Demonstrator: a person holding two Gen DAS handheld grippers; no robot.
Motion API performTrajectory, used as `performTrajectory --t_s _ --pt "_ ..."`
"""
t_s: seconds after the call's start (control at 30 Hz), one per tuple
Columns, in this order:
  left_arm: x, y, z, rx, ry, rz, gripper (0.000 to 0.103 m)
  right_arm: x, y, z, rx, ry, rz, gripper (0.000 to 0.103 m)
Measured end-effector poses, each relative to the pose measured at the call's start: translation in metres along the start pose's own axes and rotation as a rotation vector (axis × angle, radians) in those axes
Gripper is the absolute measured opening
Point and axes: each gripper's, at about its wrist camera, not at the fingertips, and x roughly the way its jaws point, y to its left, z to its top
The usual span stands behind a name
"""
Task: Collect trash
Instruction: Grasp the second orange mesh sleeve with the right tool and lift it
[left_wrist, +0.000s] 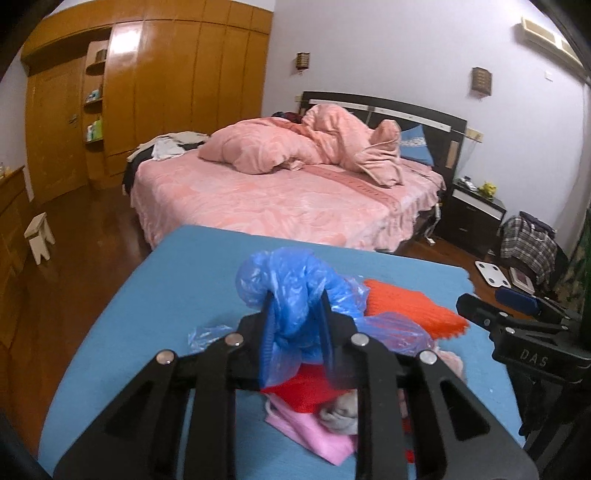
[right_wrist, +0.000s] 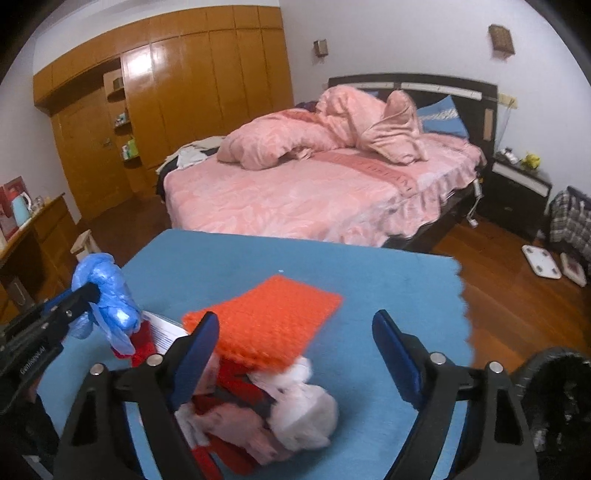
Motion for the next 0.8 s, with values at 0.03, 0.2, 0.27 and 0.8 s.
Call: performTrajectory --t_s 0.03,0.2,0.27,0.8 --pt "0.001 0.002 0.0 -0.003 0.005 0.004 0.021 0.007 0.005 0.002 -0.012 0.014 0.01 0.08" --pt "0.008 0.01 -0.005 -0.006 0.034 0.022 0.021 0.033 0.023 -0.006 -0.066 0.098 0.039 0.072" --pt "0.009 0.011 -0.007 -0.007 0.045 0.025 0.021 0.044 0.025 -0.014 -0.071 0.143 0.045 0.065" --pt "-0.006 0.003 -0.008 0.02 0.025 0.025 0.021 0.011 0.015 -0.021 -0.049 0.087 0.143 0.029"
